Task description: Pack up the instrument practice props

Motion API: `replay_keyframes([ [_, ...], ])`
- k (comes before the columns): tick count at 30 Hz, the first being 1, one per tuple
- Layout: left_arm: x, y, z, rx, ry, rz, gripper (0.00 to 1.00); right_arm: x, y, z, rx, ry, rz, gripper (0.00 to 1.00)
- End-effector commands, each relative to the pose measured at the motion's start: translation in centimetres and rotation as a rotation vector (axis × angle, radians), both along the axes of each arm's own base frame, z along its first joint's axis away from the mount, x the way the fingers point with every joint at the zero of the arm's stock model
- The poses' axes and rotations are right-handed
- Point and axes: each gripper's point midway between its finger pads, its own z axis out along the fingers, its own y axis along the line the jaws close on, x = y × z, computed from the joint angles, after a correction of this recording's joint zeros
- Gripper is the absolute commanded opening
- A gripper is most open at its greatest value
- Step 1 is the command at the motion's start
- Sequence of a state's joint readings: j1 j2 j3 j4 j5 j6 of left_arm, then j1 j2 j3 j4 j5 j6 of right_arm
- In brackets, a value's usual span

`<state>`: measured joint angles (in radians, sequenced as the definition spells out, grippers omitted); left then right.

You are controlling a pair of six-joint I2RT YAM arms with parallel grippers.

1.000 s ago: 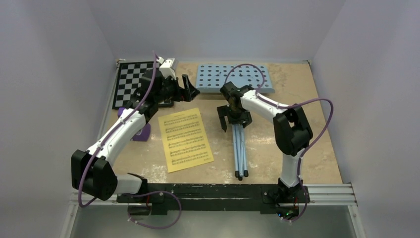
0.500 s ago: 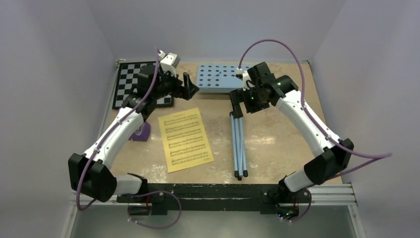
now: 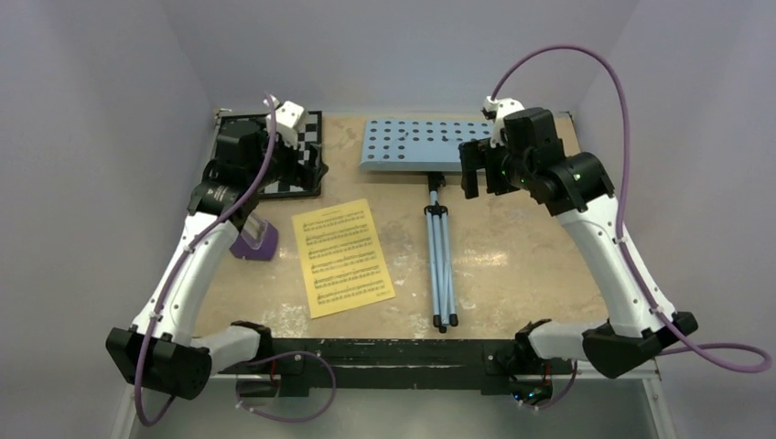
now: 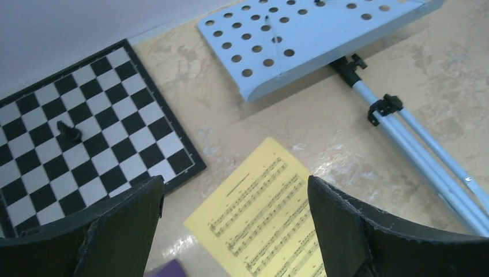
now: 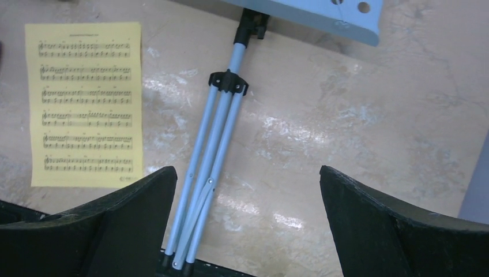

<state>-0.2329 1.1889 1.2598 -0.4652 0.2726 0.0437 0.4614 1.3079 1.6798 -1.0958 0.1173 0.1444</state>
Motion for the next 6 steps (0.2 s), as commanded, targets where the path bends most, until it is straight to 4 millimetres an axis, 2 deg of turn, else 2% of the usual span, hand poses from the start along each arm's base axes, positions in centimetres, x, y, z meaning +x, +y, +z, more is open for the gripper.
replay_keyframes([
  [1,-0.6,3.3,-1.9,0.085,0.018,0.1,0.99,0.3,-2.4,3.3,-0.002,-0.141,-0.104,0.99],
  [4,-0.6,3.6,-1.6,0.03,0.028,0.129,0.99,0.0,-2.8,3.7,-0.023,-0.171,-0.087,0.99],
  [6,-0.7,3.4,-0.7,-0.001,0.004,0.127,0.99,-0.1,-3.3,4.0,-0.044,-0.188,-0.088,0.99],
])
